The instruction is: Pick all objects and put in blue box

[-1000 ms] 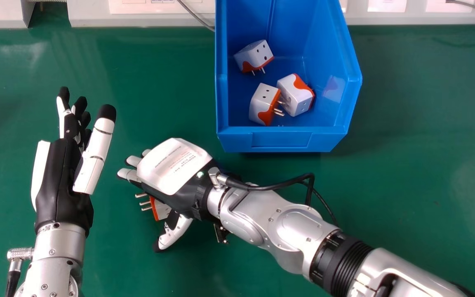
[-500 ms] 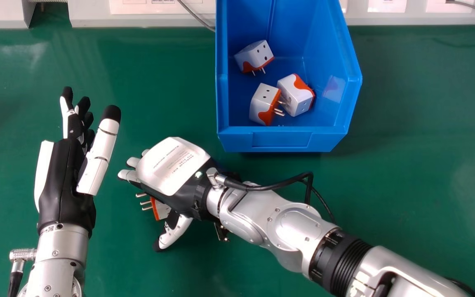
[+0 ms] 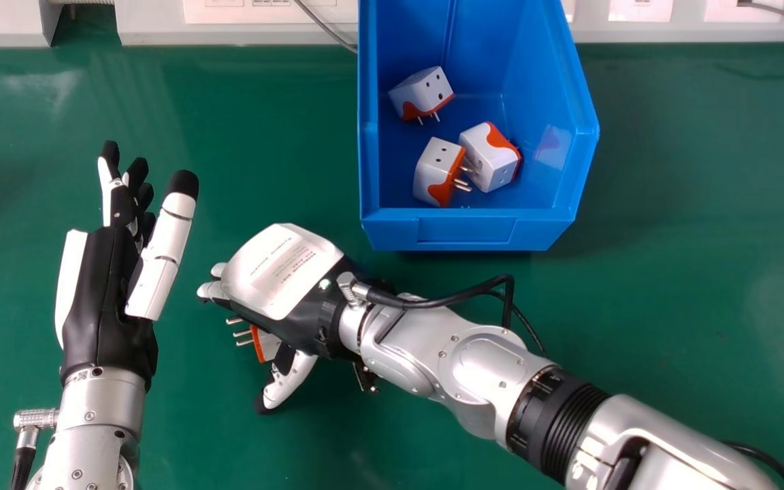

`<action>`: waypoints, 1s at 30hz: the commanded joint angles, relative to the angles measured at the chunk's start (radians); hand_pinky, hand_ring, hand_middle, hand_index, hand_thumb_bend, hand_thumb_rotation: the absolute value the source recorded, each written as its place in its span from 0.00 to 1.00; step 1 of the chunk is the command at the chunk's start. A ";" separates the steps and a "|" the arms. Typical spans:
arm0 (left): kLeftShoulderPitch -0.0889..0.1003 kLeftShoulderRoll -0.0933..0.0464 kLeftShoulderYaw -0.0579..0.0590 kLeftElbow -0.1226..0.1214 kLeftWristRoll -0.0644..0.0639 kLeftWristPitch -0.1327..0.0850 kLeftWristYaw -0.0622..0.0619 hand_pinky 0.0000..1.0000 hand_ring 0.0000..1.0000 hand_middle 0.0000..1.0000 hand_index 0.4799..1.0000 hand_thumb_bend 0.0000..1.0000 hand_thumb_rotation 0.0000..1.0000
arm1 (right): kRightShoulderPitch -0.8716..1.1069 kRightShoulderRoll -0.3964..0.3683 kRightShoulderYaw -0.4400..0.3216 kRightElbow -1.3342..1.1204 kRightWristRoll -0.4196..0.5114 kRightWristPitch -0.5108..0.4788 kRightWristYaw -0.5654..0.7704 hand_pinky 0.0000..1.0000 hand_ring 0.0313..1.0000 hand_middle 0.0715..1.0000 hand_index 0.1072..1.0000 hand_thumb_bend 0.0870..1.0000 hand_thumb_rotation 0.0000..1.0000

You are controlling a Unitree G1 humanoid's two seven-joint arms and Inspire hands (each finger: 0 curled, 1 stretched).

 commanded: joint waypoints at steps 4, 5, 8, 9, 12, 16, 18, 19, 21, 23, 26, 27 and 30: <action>0.000 0.000 0.004 -0.034 -0.006 0.000 0.003 1.00 1.00 1.00 1.00 0.58 0.80 | 0.002 -0.007 -0.030 0.032 0.037 -0.042 -0.052 0.55 0.67 0.67 0.68 0.54 0.23; 0.002 0.000 0.005 -0.037 -0.007 0.001 0.003 1.00 1.00 1.00 1.00 0.58 0.80 | 0.001 -0.009 -0.035 0.036 0.046 -0.051 -0.057 0.44 0.54 0.54 0.63 0.53 0.21; 0.005 -0.002 0.005 -0.043 -0.007 0.003 0.004 1.00 1.00 1.00 1.00 0.58 0.80 | -0.003 -0.009 -0.040 0.049 0.053 -0.067 -0.077 0.29 0.35 0.37 0.55 0.51 0.17; 0.006 -0.002 0.005 -0.045 -0.008 0.004 0.004 1.00 1.00 1.00 1.00 0.58 0.80 | -0.004 -0.009 -0.040 0.052 0.051 -0.070 -0.081 0.23 0.29 0.30 0.52 0.50 0.16; 0.009 -0.003 0.006 -0.052 -0.011 0.007 0.002 1.00 1.00 1.00 1.00 0.58 0.80 | -0.004 -0.009 -0.043 0.062 0.048 -0.069 -0.110 0.14 0.16 0.19 0.46 0.49 0.14; 0.012 -0.004 0.006 -0.059 -0.013 0.011 0.001 1.00 1.00 1.00 1.00 0.57 0.80 | 0.003 -0.013 -0.045 0.069 0.054 -0.077 -0.146 0.10 0.11 0.15 0.44 0.48 0.13; 0.014 -0.005 0.005 -0.061 -0.013 0.012 0.001 1.00 1.00 1.00 1.00 0.57 0.80 | 0.004 -0.013 -0.048 0.075 0.059 -0.080 -0.156 0.09 0.10 0.14 0.43 0.48 0.12; 0.015 -0.005 0.005 -0.062 -0.013 0.012 0.001 1.00 1.00 1.00 1.00 0.57 0.80 | 0.004 -0.012 -0.050 0.079 0.061 -0.082 -0.159 0.08 0.09 0.13 0.43 0.48 0.12; 0.018 -0.003 0.004 -0.065 -0.014 0.012 0.001 1.00 1.00 1.00 1.00 0.57 0.80 | 0.005 -0.011 -0.055 0.081 0.067 -0.081 -0.162 0.07 0.08 0.12 0.42 0.47 0.12; 0.022 -0.002 0.004 -0.070 -0.015 0.012 -0.001 1.00 1.00 1.00 1.00 0.57 0.80 | 0.006 -0.008 -0.059 0.082 0.073 -0.079 -0.157 0.06 0.06 0.11 0.41 0.47 0.12; 0.026 -0.001 0.002 -0.077 -0.013 0.014 0.000 1.00 1.00 1.00 1.00 0.57 0.80 | 0.010 -0.003 -0.068 0.089 0.082 -0.069 -0.150 0.05 0.06 0.10 0.41 0.47 0.12; 0.027 0.000 0.002 -0.079 -0.013 0.015 -0.001 1.00 1.00 1.00 1.00 0.57 0.80 | 0.012 -0.002 -0.072 0.087 0.086 -0.065 -0.146 0.05 0.06 0.10 0.41 0.47 0.12; 0.027 0.001 0.002 -0.078 -0.013 0.016 -0.002 1.00 1.00 1.00 1.00 0.58 0.80 | 0.017 0.002 -0.081 0.087 0.097 -0.053 -0.138 0.04 0.05 0.09 0.41 0.47 0.11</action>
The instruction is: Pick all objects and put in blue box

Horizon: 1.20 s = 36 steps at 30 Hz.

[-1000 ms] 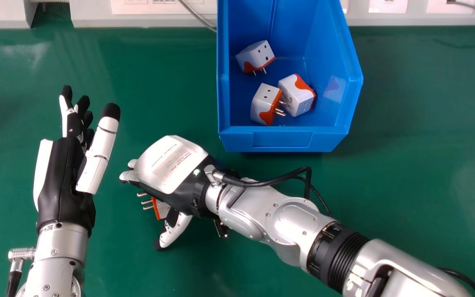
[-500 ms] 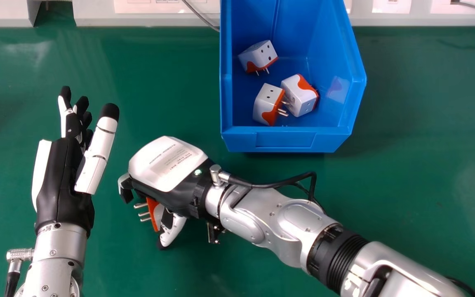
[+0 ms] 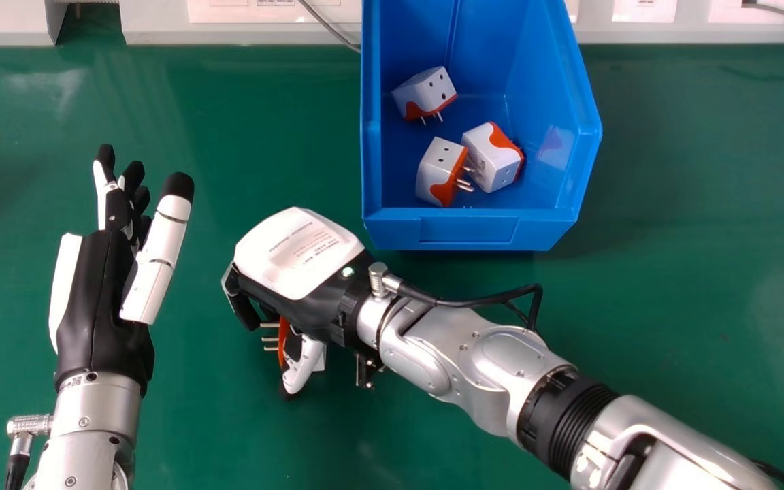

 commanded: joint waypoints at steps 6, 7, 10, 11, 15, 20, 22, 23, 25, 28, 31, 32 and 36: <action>-0.003 0.003 0.000 -0.029 -0.001 -0.002 0.000 1.00 1.00 1.00 1.00 0.58 0.80 | 0.025 0.000 -0.025 -0.015 0.013 0.044 0.023 0.03 0.04 0.07 0.41 0.47 0.11; -0.004 0.003 -0.001 -0.029 0.000 -0.002 0.001 1.00 1.00 1.00 1.00 0.58 0.80 | 0.026 0.001 -0.027 -0.016 0.013 0.045 0.021 0.03 0.04 0.07 0.42 0.47 0.11; -0.006 0.003 -0.002 -0.027 0.001 -0.002 0.001 1.00 1.00 1.00 1.00 0.58 0.80 | 0.027 0.002 -0.035 -0.017 0.021 0.043 0.021 0.03 0.04 0.07 0.42 0.47 0.11; -0.006 0.003 -0.002 -0.027 0.002 -0.001 0.001 1.00 1.00 1.00 1.00 0.58 0.80 | 0.029 0.002 -0.039 -0.020 0.024 0.041 0.022 0.03 0.04 0.07 0.42 0.47 0.11; -0.012 0.004 -0.002 -0.020 0.002 0.000 0.001 1.00 1.00 1.00 1.00 0.57 0.79 | 0.038 -0.008 -0.050 -0.042 0.038 0.036 0.027 0.03 0.04 0.07 0.42 0.47 0.11; -0.017 0.006 -0.001 -0.007 0.001 -0.005 -0.001 1.00 1.00 1.00 1.00 0.56 0.79 | 0.080 -0.035 -0.085 -0.138 0.078 0.021 0.074 0.04 0.04 0.08 0.42 0.47 0.11; -0.020 0.008 0.001 -0.003 0.000 -0.005 -0.002 1.00 1.00 1.00 1.00 0.56 0.79 | 0.112 -0.051 -0.104 -0.207 0.101 0.020 0.105 0.05 0.05 0.10 0.42 0.47 0.11; -0.022 0.009 0.003 0.000 -0.002 -0.005 -0.003 1.00 1.00 1.00 1.00 0.56 0.79 | 0.125 -0.057 -0.110 -0.235 0.108 0.022 0.117 0.07 0.06 0.12 0.42 0.46 0.11; -0.023 0.011 0.005 0.001 -0.004 -0.005 -0.004 1.00 1.00 1.00 1.00 0.55 0.79 | 0.153 -0.071 -0.126 -0.292 0.122 0.024 0.141 0.07 0.07 0.13 0.42 0.46 0.11; -0.025 0.014 0.009 0.005 -0.004 -0.006 -0.006 1.00 1.00 1.00 1.00 0.55 0.79 | 0.189 -0.098 -0.149 -0.371 0.142 0.030 0.171 0.08 0.07 0.14 0.42 0.46 0.11; -0.033 0.018 0.014 0.019 -0.006 -0.008 -0.010 1.00 1.00 1.00 1.00 0.55 0.79 | 0.226 -0.122 -0.178 -0.454 0.156 0.040 0.197 0.08 0.08 0.14 0.43 0.46 0.11; -0.035 0.018 0.015 0.023 -0.007 -0.010 -0.012 1.00 1.00 1.00 1.00 0.55 0.79 | 0.237 -0.129 -0.183 -0.478 0.157 0.043 0.202 0.08 0.08 0.14 0.43 0.46 0.11; -0.044 0.021 0.020 0.041 -0.010 -0.017 -0.017 1.00 1.00 1.00 1.00 0.55 0.79 | 0.294 -0.162 -0.201 -0.604 0.156 0.066 0.229 0.08 0.08 0.15 0.43 0.45 0.11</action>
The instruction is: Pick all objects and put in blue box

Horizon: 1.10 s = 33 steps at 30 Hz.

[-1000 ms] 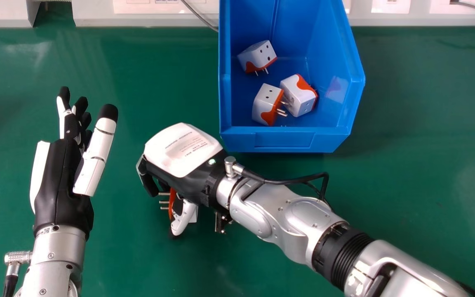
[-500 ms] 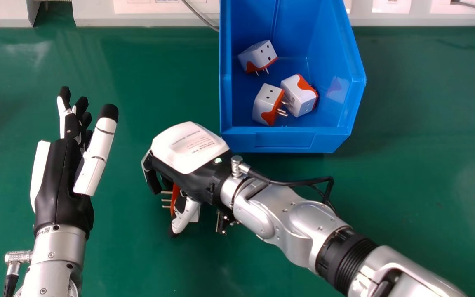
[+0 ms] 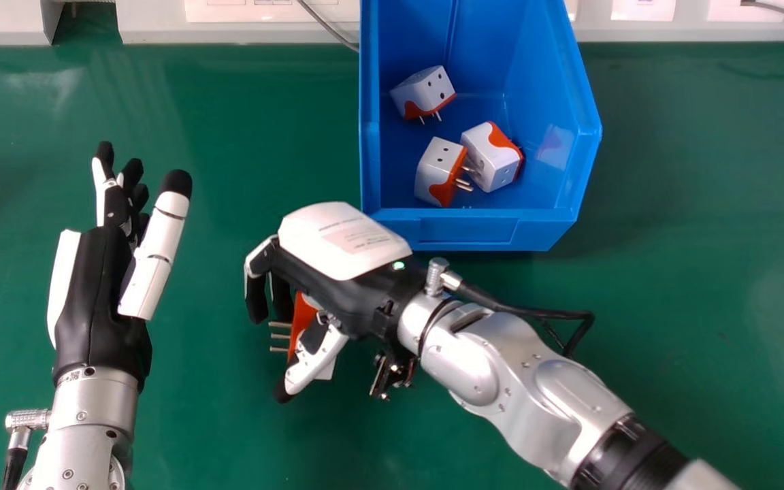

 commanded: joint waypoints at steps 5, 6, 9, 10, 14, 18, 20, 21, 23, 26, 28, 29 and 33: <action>-0.028 0.018 0.010 0.018 -0.005 -0.027 -0.010 1.00 1.00 1.00 1.00 0.54 0.79 | 0.100 -0.056 -0.055 -0.241 0.006 0.045 0.036 0.07 0.08 0.15 0.42 0.45 0.12; -0.031 0.019 0.011 0.024 -0.006 -0.029 -0.012 1.00 1.00 1.00 1.00 0.54 0.79 | 0.117 -0.063 -0.063 -0.272 0.006 0.052 0.042 0.07 0.08 0.15 0.42 0.45 0.12; -0.037 0.022 0.014 0.038 -0.006 -0.036 -0.016 1.00 1.00 1.00 1.00 0.54 0.79 | 0.174 -0.088 -0.088 -0.379 0.003 0.071 0.054 0.06 0.07 0.14 0.42 0.45 0.12; -0.038 0.023 0.014 0.039 -0.005 -0.036 -0.017 1.00 1.00 1.00 1.00 0.54 0.79 | 0.192 -0.096 -0.096 -0.411 0.001 0.075 0.056 0.06 0.07 0.14 0.42 0.45 0.12; -0.045 0.027 0.016 0.049 -0.003 -0.040 -0.021 1.00 1.00 1.00 1.00 0.55 0.79 | 0.265 -0.146 -0.138 -0.557 0.004 0.076 0.080 0.05 0.07 0.14 0.42 0.45 0.12; -0.054 0.034 0.020 0.069 -0.005 -0.049 -0.025 1.00 1.00 1.00 1.00 0.56 0.79 | 0.333 -0.192 -0.197 -0.685 0.032 0.072 0.115 0.06 0.08 0.17 0.42 0.45 0.12; -0.060 0.038 0.022 0.081 -0.006 -0.054 -0.025 1.00 1.00 1.00 1.00 0.56 0.79 | 0.362 -0.206 -0.223 -0.738 0.042 0.074 0.131 0.09 0.12 0.21 0.42 0.45 0.12; -0.064 0.041 0.024 0.089 -0.007 -0.056 -0.026 1.00 1.00 1.00 1.00 0.56 0.79 | 0.382 -0.216 -0.241 -0.775 0.049 0.079 0.144 0.09 0.12 0.21 0.42 0.45 0.12; -0.071 0.044 0.026 0.102 -0.007 -0.061 -0.026 1.00 1.00 1.00 1.00 0.57 0.79 | 0.427 -0.237 -0.281 -0.856 0.064 0.092 0.171 0.12 0.16 0.24 0.42 0.45 0.13; -0.080 0.047 0.029 0.120 -0.012 -0.065 -0.028 1.00 1.00 1.00 1.00 0.57 0.79 | 0.468 -0.245 -0.320 -0.925 0.076 0.108 0.200 0.13 0.17 0.26 0.42 0.44 0.13; -0.084 0.049 0.030 0.126 -0.013 -0.066 -0.029 1.00 1.00 1.00 1.00 0.57 0.79 | 0.488 -0.245 -0.346 -0.966 0.080 0.126 0.215 0.14 0.18 0.29 0.42 0.44 0.13; -0.085 0.050 0.031 0.129 -0.014 -0.066 -0.030 1.00 1.00 1.00 1.00 0.57 0.79 | 0.494 -0.245 -0.359 -0.982 0.081 0.133 0.220 0.14 0.18 0.29 0.42 0.44 0.13; -0.083 0.048 0.029 0.122 -0.011 -0.065 -0.029 1.00 1.00 1.00 1.00 0.58 0.78 | 0.481 -0.244 -0.408 -1.005 0.070 0.140 0.206 0.11 0.15 0.26 0.42 0.44 0.14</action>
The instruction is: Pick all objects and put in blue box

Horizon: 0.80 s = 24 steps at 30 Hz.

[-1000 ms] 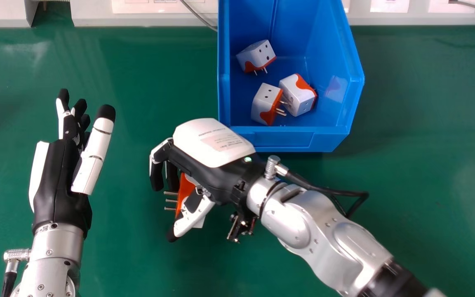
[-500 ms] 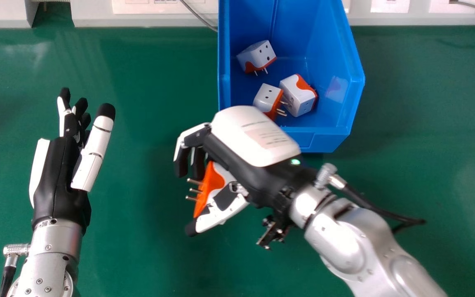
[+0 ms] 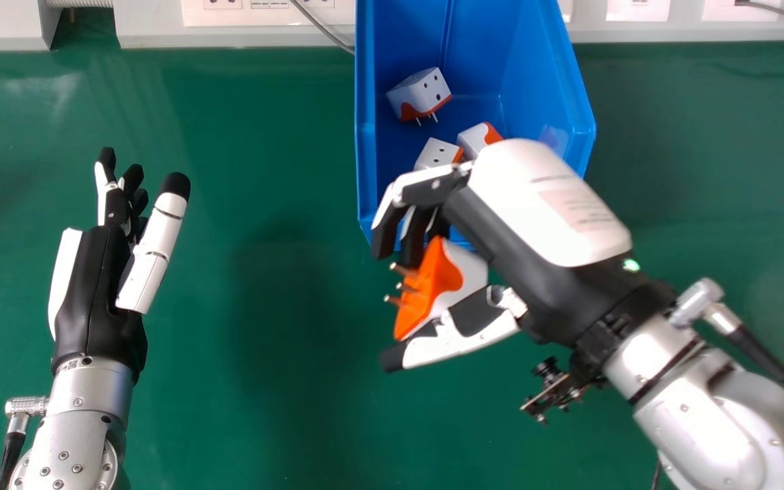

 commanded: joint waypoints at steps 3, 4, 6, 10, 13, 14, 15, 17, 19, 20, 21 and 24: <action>-0.013 0.011 0.005 -0.007 -0.006 -0.028 -0.002 1.00 1.00 1.00 1.00 0.58 0.78 | -0.075 0.005 -0.072 0.002 -0.013 -0.010 -0.050 0.10 0.14 0.24 0.42 0.44 0.14; -0.013 0.012 0.005 -0.005 -0.006 -0.030 -0.002 1.00 1.00 1.00 1.00 0.58 0.78 | -0.097 0.005 -0.080 0.023 -0.019 -0.013 -0.060 0.09 0.12 0.21 0.42 0.44 0.14; -0.013 0.013 0.005 -0.005 -0.004 -0.031 -0.002 1.00 1.00 1.00 1.00 0.58 0.78 | -0.144 0.005 -0.091 0.064 -0.027 -0.012 -0.075 0.07 0.09 0.17 0.42 0.44 0.14; -0.015 0.014 0.005 0.002 -0.005 -0.036 -0.004 1.00 1.00 1.00 1.00 0.59 0.78 | -0.240 0.007 -0.099 0.139 -0.035 0.000 -0.080 0.05 0.07 0.12 0.41 0.44 0.13; -0.016 0.014 0.004 0.008 -0.006 -0.042 -0.005 1.00 1.00 1.00 1.00 0.59 0.78 | -0.320 0.010 -0.094 0.215 -0.045 0.004 -0.092 0.05 0.06 0.12 0.41 0.44 0.13; -0.016 0.013 0.004 0.008 -0.006 -0.043 -0.005 1.00 1.00 1.00 1.00 0.59 0.78 | -0.346 0.011 -0.090 0.243 -0.054 0.006 -0.097 0.05 0.06 0.11 0.41 0.44 0.13; -0.016 0.013 0.004 0.009 -0.005 -0.043 -0.004 1.00 1.00 1.00 1.00 0.60 0.78 | -0.378 0.013 -0.084 0.283 -0.065 0.008 -0.107 0.05 0.07 0.12 0.42 0.44 0.13; -0.014 0.012 0.002 0.006 -0.005 -0.043 -0.004 1.00 1.00 1.00 1.00 0.60 0.78 | -0.441 0.013 -0.071 0.366 -0.087 0.008 -0.125 0.06 0.08 0.14 0.42 0.44 0.13; -0.014 0.012 0.002 0.007 -0.005 -0.044 -0.005 1.00 1.00 1.00 1.00 0.60 0.78 | -0.506 0.011 -0.056 0.451 -0.107 0.008 -0.141 0.06 0.08 0.13 0.42 0.44 0.13; -0.014 0.013 0.002 0.007 -0.005 -0.043 -0.005 1.00 1.00 1.00 1.00 0.60 0.78 | -0.536 0.010 -0.048 0.490 -0.116 0.008 -0.147 0.06 0.07 0.13 0.41 0.44 0.13; -0.015 0.013 0.002 0.007 -0.005 -0.042 -0.005 1.00 1.00 1.00 1.00 0.61 0.78 | -0.570 0.011 -0.038 0.534 -0.127 0.008 -0.155 0.05 0.07 0.12 0.41 0.44 0.13; -0.012 0.013 0.002 0.005 -0.005 -0.043 -0.006 1.00 1.00 1.00 1.00 0.61 0.78 | -0.658 0.022 -0.013 0.650 -0.148 0.017 -0.172 0.05 0.06 0.12 0.41 0.44 0.13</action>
